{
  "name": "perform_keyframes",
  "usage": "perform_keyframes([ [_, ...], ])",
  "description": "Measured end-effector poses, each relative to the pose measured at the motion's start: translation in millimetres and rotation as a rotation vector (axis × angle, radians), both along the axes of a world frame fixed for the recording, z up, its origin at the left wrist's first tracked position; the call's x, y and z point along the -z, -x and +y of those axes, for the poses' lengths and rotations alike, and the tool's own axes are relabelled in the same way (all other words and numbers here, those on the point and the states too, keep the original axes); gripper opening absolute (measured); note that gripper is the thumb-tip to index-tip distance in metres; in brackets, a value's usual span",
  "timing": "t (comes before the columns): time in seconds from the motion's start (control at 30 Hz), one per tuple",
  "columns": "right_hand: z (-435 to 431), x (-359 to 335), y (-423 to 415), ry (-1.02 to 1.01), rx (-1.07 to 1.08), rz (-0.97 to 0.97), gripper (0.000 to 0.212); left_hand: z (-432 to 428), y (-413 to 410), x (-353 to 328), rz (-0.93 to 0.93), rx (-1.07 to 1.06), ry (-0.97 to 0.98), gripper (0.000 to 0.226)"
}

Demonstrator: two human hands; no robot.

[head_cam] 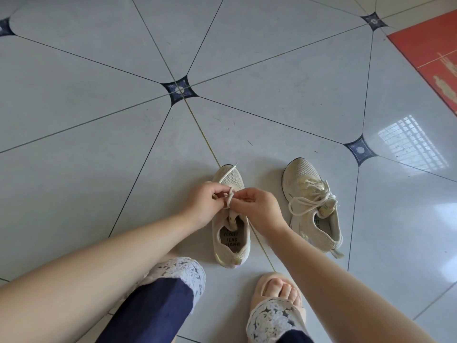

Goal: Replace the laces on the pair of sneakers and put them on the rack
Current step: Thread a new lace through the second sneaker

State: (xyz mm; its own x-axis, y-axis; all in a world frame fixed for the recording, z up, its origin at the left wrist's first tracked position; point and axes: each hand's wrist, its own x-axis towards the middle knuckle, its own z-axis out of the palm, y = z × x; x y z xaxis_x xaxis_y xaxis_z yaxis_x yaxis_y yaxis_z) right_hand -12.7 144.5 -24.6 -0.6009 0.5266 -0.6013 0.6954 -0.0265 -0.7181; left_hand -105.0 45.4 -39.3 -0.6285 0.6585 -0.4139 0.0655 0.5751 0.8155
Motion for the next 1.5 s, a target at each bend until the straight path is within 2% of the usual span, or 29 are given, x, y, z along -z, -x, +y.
perform_keyframes([
  [0.13, 3, 2, -1, -0.106, 0.02, 0.001, 0.006, -1, 10, 1, 0.172, 0.025, 0.039, 0.011],
  [0.23, 14, 4, -6, -0.386, -0.032, -0.021, 0.008, -5, 19, -2, 0.211, 0.061, 0.028, 0.007],
  [0.3, 26, 7, -16, -0.519, -0.078, -0.094, 0.013, -15, 29, -2, 0.254, 0.155, 0.063, 0.007],
  [0.4, 35, 15, -34, -0.577, -0.171, -0.205, 0.017, -34, 38, 0, 0.325, 0.345, 0.149, 0.007],
  [0.5, 32, 19, -35, -0.542, -0.169, -0.19, 0.015, -40, 35, 0, 0.246, 0.265, 0.125, 0.008],
  [0.6, 30, 17, -28, -0.322, -0.016, -0.098, 0.006, -38, 28, -4, -0.129, 0.046, 0.003, 0.014],
  [0.67, 28, 16, -28, -0.127, 0.097, -0.03, 0.011, -35, 22, -7, -0.366, -0.047, -0.082, 0.014],
  [0.73, 27, 16, -29, -0.007, 0.16, 0.002, 0.013, -33, 17, -9, -0.531, -0.076, -0.13, 0.015],
  [0.8, 28, 16, -32, -0.017, 0.15, -0.007, 0.014, -32, 16, -9, -0.61, -0.083, -0.152, 0.017],
  [0.87, 31, 17, -33, -0.125, 0.077, -0.054, 0.014, -34, 20, -9, -0.599, -0.06, -0.122, 0.02],
  [1.07, 37, 15, -28, -0.53, -0.179, -0.133, 0.004, -46, 36, -7, -0.331, 0.215, 0.067, 0.026],
  [1.23, 35, 16, -33, -0.617, -0.257, -0.129, 0.004, -52, 45, -3, -0.097, 0.352, 0.196, 0.028],
  [1.33, 33, 15, -30, -0.535, -0.18, -0.079, 0.005, -52, 37, -2, -0.118, 0.241, 0.127, 0.024],
  [1.5, 25, 12, -22, -0.163, 0.006, -0.001, 0.014, -43, 24, -6, -0.394, 0.034, -0.008, 0.017],
])
